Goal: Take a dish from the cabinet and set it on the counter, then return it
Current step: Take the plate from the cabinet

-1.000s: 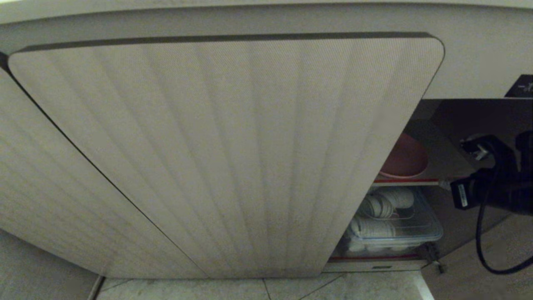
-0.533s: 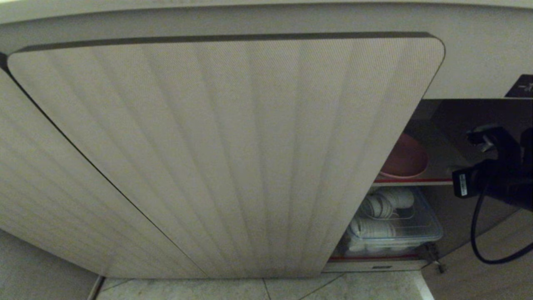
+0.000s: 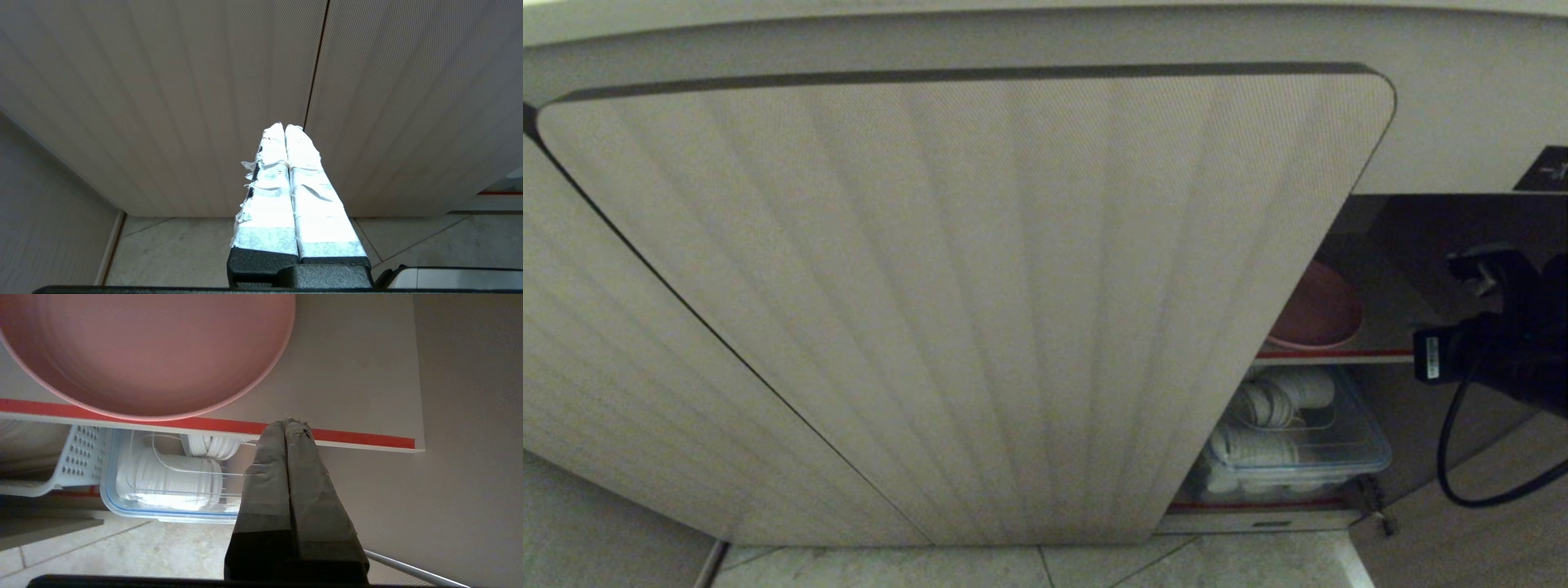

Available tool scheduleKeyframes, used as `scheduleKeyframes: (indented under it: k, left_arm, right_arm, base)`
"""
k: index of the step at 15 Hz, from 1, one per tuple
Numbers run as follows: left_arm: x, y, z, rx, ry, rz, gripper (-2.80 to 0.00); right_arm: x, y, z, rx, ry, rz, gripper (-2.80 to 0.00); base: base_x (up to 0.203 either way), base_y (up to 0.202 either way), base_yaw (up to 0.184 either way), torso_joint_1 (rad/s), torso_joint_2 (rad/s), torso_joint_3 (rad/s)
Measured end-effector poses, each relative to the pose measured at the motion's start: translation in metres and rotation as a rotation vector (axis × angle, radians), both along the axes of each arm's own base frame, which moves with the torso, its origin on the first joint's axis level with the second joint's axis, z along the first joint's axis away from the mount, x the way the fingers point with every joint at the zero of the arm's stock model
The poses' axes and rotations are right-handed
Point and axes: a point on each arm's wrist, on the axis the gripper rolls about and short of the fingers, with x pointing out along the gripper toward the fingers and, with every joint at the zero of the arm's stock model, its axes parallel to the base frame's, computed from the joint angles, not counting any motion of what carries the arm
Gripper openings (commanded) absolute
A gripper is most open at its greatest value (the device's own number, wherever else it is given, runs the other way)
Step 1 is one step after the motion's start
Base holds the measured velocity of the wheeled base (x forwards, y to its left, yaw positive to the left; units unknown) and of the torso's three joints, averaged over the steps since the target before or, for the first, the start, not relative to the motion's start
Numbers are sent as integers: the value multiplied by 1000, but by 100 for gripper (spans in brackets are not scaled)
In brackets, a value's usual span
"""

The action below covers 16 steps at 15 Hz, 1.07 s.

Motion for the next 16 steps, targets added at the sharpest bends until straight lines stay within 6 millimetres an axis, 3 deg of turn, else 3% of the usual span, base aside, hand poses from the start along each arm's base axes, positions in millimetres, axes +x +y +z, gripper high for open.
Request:
scheduleKeyframes:
  k: [7, 16]
  left_arm:
    - [0, 0, 0, 0, 0, 0, -280]
    - [0, 0, 0, 0, 0, 0, -280]
  right_arm:
    - [8, 3, -1, 65, -102, -6, -280]
    - [16, 7, -16, 138, -146, -6, -280]
  base:
    - [0, 0, 0, 0, 0, 0]
    - [0, 0, 0, 0, 0, 0]
